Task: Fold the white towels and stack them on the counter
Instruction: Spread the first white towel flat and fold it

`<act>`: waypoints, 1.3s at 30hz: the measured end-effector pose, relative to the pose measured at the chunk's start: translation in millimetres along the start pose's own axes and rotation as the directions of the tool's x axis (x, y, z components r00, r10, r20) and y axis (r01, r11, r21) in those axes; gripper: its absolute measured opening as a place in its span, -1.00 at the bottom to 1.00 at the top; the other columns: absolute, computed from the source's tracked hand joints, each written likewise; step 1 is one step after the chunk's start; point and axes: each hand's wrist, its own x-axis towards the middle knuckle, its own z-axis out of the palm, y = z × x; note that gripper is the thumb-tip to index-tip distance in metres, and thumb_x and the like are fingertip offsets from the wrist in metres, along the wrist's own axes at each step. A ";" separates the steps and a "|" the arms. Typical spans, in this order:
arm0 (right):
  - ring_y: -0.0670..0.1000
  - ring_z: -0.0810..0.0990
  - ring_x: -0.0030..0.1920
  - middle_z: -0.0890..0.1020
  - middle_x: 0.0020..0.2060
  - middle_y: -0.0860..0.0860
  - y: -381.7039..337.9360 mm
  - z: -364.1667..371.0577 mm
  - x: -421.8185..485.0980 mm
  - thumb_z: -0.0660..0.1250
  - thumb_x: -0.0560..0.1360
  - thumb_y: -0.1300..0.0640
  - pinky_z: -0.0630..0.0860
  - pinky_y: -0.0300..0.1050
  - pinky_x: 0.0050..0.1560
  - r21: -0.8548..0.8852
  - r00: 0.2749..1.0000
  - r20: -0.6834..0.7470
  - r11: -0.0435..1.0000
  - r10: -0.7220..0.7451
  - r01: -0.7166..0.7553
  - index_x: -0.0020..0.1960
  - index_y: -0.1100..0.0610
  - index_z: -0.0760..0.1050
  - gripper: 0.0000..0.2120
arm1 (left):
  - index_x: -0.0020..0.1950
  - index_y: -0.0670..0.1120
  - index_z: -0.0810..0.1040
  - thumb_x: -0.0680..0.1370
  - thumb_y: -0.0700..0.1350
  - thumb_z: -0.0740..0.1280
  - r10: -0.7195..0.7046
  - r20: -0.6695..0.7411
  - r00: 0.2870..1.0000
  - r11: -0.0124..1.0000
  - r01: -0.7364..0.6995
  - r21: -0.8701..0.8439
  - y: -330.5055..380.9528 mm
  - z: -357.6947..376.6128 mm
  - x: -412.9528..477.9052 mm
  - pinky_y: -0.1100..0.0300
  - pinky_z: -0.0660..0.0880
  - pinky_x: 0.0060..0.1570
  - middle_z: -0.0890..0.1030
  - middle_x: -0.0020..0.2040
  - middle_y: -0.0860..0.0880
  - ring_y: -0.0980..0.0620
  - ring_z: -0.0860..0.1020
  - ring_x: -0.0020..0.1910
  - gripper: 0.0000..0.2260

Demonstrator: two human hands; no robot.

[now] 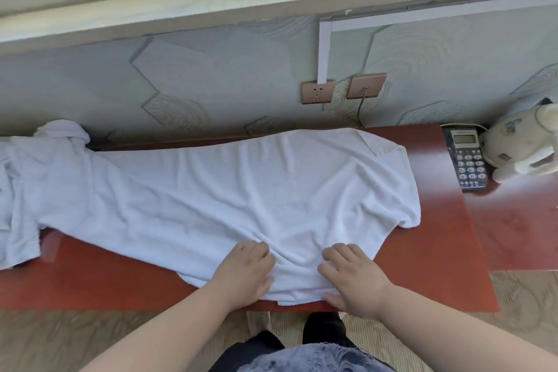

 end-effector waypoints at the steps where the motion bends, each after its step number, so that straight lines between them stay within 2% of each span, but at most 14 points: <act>1: 0.14 0.52 -0.03 0.53 -0.02 0.03 -11.1 2.6 0.9 0.43 0.38 -0.15 0.47 0.01 -0.03 -0.010 1.000 -0.015 1.000 0.007 -0.007 -0.07 0.05 0.47 -0.69 | -0.15 -0.03 0.57 0.39 0.08 0.48 -0.002 -0.003 1.000 1.000 0.002 -0.001 -5.4 3.4 -10.3 0.15 0.50 -0.25 0.53 -0.13 0.01 -0.04 0.54 -0.20 -0.79; 3: 0.10 0.49 -0.17 0.50 -0.18 0.00 -32.2 6.2 3.9 0.49 0.30 0.05 0.35 -0.04 -0.12 -0.046 0.999 -0.018 0.998 0.032 -0.033 -0.18 0.04 0.46 -0.78 | -0.19 -0.01 0.56 0.40 0.04 0.49 -0.020 0.010 1.000 1.000 0.020 -0.019 -14.8 9.7 -29.9 0.16 0.46 -0.29 0.52 -0.16 0.02 -0.02 0.52 -0.23 -0.82; 5: 0.07 0.48 -0.26 0.48 -0.27 -0.04 -52.4 7.9 7.8 0.50 0.19 0.15 0.26 -0.06 -0.16 -0.082 0.997 0.002 0.994 0.071 -0.070 -0.24 0.01 0.49 -0.76 | -0.07 0.02 0.60 0.42 0.15 0.43 -0.040 0.055 0.998 0.998 0.043 -0.054 -22.4 15.4 -49.3 0.15 0.49 -0.23 0.54 -0.09 0.04 -0.01 0.54 -0.16 -0.77; 9: 0.06 0.54 -0.27 0.53 -0.27 -0.06 -95.8 8.4 17.7 0.58 0.19 0.03 0.46 -0.06 -0.21 -0.079 0.970 0.088 0.973 0.225 -0.219 -0.23 -0.01 0.54 -0.74 | 0.15 0.02 0.60 0.42 0.23 0.43 -0.105 0.139 0.985 0.994 0.108 -0.011 -31.4 19.2 -75.3 0.07 0.53 -0.10 0.56 0.06 0.03 -0.02 0.55 -0.03 -0.59; 11: 0.09 0.59 -0.10 0.58 -0.11 -0.03 -116.3 10.6 22.9 0.58 0.26 -0.14 0.53 -0.01 -0.07 -0.073 0.907 0.190 0.926 0.376 -0.369 -0.06 0.01 0.58 -0.64 | 0.10 0.01 0.63 0.41 0.10 0.50 -0.158 0.143 0.977 0.987 0.156 0.030 -32.1 17.3 -77.7 0.04 0.52 -0.09 0.58 0.00 0.01 -0.05 0.56 -0.08 -0.68; 13: 0.11 0.59 -0.03 0.58 -0.05 -0.01 -132.3 11.4 27.9 0.60 0.25 -0.10 0.53 0.01 0.00 -0.108 0.836 0.216 0.863 0.504 -0.493 0.01 0.00 0.59 -0.60 | 0.07 0.01 0.59 0.50 -0.02 0.42 -0.203 0.152 0.967 0.979 0.198 0.048 -33.6 13.6 -74.6 0.01 0.46 0.01 0.57 -0.01 0.01 -0.07 0.55 -0.04 -0.83; 17: 0.15 0.59 -0.20 0.59 -0.19 0.04 -147.8 10.7 31.6 0.64 0.10 0.15 0.52 0.03 -0.19 -0.103 0.790 0.122 0.799 0.601 -0.593 -0.22 0.05 0.60 -0.68 | 0.09 0.03 0.45 0.67 -0.02 0.17 -0.266 0.192 0.945 0.938 0.300 -0.175 -36.3 15.1 -68.5 0.03 0.34 0.04 0.56 0.04 0.03 -0.07 0.50 0.06 -0.90; 22: 0.15 0.57 -0.24 0.58 -0.25 0.01 -130.6 10.1 2.5 0.61 0.20 0.23 0.47 0.00 -0.31 -0.052 0.794 0.030 0.795 0.607 -0.605 -0.27 0.08 0.52 -0.73 | -0.02 0.02 0.39 0.66 -0.04 0.22 -0.295 0.221 0.930 0.835 0.363 -0.414 -30.1 7.8 -72.2 0.02 0.41 0.03 0.51 -0.05 0.06 -0.05 0.46 0.01 -0.92; 24: 0.17 0.58 -0.17 0.59 -0.16 0.01 -127.4 11.7 -12.7 0.57 0.28 0.19 0.51 0.03 -0.31 -0.029 0.830 0.056 0.831 0.556 -0.555 -0.16 0.07 0.55 -0.77 | -0.04 0.03 0.37 0.65 -0.08 0.20 -0.311 0.182 0.933 0.842 0.359 -0.402 -23.6 6.7 -75.6 0.00 0.40 0.08 0.47 -0.07 0.07 -0.05 0.44 0.01 -0.92; 27: 0.17 0.61 -0.13 0.60 -0.06 0.05 -127.5 13.8 -15.1 0.61 0.20 0.04 0.55 0.02 -0.23 -0.036 0.844 0.121 0.852 0.523 -0.523 0.08 -0.04 0.63 -0.54 | -0.03 0.03 0.35 0.66 -0.09 0.17 -0.402 0.170 0.900 0.817 0.436 -0.378 -13.2 3.3 -78.3 -0.02 0.37 0.12 0.49 -0.09 0.08 -0.06 0.46 -0.01 -0.92; 30: 0.17 0.60 -0.17 0.58 -0.14 0.06 -126.4 13.4 -2.6 0.66 0.12 -0.01 0.53 0.01 -0.21 -0.031 0.830 0.076 0.833 0.552 -0.552 -0.08 -0.03 0.66 -0.61 | -0.02 -0.01 0.38 0.67 -0.10 0.15 -0.497 0.179 0.849 0.780 0.528 -0.337 -6.0 2.3 -79.1 0.00 0.35 0.11 0.52 -0.14 0.07 -0.06 0.46 -0.07 -0.92; 34: 0.18 0.58 -0.22 0.55 -0.25 0.06 -120.1 16.8 -2.7 0.63 0.12 0.21 0.51 0.03 -0.19 -0.095 0.874 0.006 0.870 0.486 -0.483 -0.30 0.05 0.62 -0.76 | -0.03 0.01 0.37 0.68 -0.09 0.12 -0.548 0.224 0.806 0.738 0.592 -0.324 2.8 -5.0 -80.7 0.01 0.36 0.09 0.49 -0.24 0.10 -0.05 0.44 -0.17 -0.88; 37: 0.15 0.58 -0.17 0.56 -0.19 0.04 -114.4 18.8 -21.2 0.59 0.12 0.25 0.48 0.04 -0.18 -0.104 0.869 0.064 0.869 0.491 -0.484 -0.24 0.06 0.59 -0.71 | -0.02 -0.01 0.40 0.69 -0.07 0.11 -0.556 0.270 0.786 0.722 0.618 -0.311 6.9 -8.4 -85.7 0.02 0.37 -0.05 0.54 -0.20 0.06 -0.11 0.50 -0.12 -0.87; 39: 0.14 0.57 -0.11 0.57 -0.14 0.01 -107.6 17.7 -31.6 0.55 0.20 0.23 0.44 0.03 -0.13 -0.092 0.850 0.125 0.859 0.511 -0.503 -0.06 0.03 0.58 -0.65 | 0.02 -0.01 0.42 0.70 -0.07 0.11 -0.553 0.284 0.783 0.721 0.621 -0.308 12.0 -7.7 -88.1 0.01 0.44 -0.04 0.58 -0.14 0.02 -0.14 0.54 -0.08 -0.87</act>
